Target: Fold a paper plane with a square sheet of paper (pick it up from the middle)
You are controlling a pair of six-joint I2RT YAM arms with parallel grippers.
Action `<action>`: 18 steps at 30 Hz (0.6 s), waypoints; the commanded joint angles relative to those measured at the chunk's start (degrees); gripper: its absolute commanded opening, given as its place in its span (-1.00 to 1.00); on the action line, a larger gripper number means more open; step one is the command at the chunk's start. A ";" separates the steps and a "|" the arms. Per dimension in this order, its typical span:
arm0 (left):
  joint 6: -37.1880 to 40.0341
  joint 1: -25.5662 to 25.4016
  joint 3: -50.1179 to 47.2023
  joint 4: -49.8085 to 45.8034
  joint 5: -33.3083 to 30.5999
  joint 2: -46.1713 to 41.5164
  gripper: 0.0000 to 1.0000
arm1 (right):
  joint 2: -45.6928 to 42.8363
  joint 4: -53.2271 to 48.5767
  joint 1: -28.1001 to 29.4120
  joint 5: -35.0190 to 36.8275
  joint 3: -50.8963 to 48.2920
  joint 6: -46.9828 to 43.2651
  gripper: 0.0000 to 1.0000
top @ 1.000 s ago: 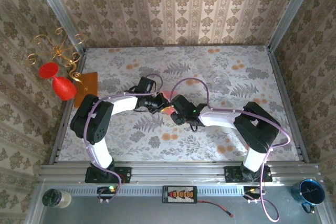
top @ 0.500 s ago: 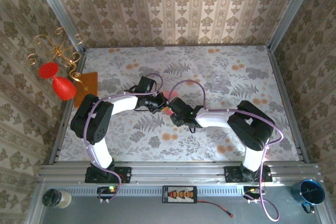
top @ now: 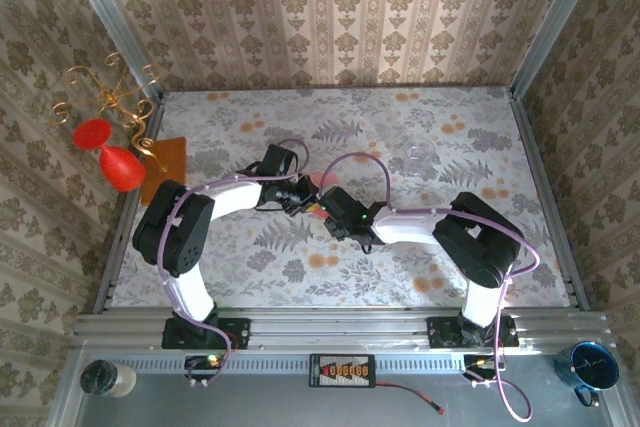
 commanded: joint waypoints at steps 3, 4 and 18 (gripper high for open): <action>-0.90 -0.02 2.38 -2.52 -0.07 -1.36 -0.77 | -1.54 0.67 0.80 4.17 -0.66 -2.90 -0.37; -0.84 -0.04 2.41 -2.69 -0.11 -1.26 -0.77 | -1.63 0.80 0.93 4.73 -0.85 -3.01 -0.37; -0.17 0.09 2.94 -4.05 -0.72 -1.34 -0.80 | -1.70 2.52 1.74 7.23 -2.26 -6.09 -0.39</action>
